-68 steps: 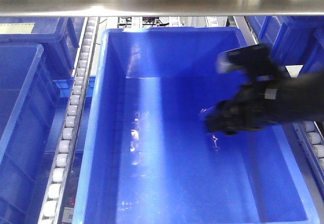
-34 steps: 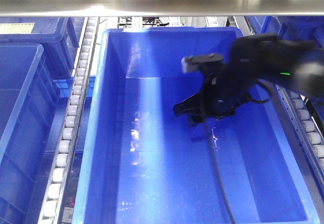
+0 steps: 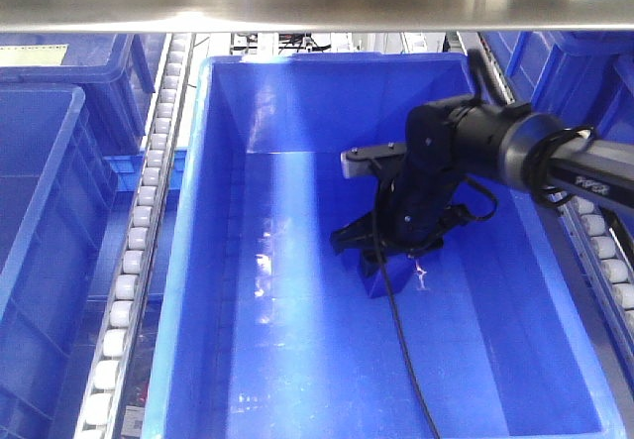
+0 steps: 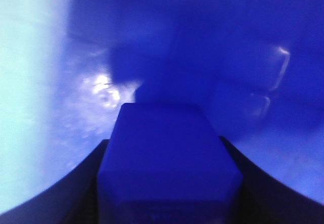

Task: Pour parts from conveyor to right shelf

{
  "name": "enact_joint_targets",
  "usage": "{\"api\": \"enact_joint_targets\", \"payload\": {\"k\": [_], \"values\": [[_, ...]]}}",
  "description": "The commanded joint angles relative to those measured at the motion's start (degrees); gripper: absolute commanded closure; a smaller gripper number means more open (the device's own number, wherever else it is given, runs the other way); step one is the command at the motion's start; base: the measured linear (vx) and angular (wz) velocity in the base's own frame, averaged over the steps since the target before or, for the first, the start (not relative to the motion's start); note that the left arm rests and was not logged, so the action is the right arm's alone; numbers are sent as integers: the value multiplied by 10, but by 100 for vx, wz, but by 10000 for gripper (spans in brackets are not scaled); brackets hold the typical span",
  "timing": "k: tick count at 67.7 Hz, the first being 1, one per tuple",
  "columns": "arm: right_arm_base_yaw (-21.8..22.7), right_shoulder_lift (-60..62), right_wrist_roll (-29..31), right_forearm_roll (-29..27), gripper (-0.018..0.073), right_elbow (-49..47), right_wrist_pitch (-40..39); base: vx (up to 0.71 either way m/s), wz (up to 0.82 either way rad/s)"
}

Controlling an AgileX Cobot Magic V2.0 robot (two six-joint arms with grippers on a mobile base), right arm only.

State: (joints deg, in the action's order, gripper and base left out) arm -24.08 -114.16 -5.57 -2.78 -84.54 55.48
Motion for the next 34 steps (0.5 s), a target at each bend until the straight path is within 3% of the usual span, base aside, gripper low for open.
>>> {"api": "enact_joint_targets", "payload": {"k": [1, 22, 28, 34], "values": [[1, 28, 4, 3, 444, -19, -16, 0, 0], [1, 33, 4, -12, -80, -19, -26, 0, 0], [1, 43, 4, -17, -148, -19, -33, 0, 0], [1, 57, 4, -17, -148, -19, -34, 0, 0]]}}
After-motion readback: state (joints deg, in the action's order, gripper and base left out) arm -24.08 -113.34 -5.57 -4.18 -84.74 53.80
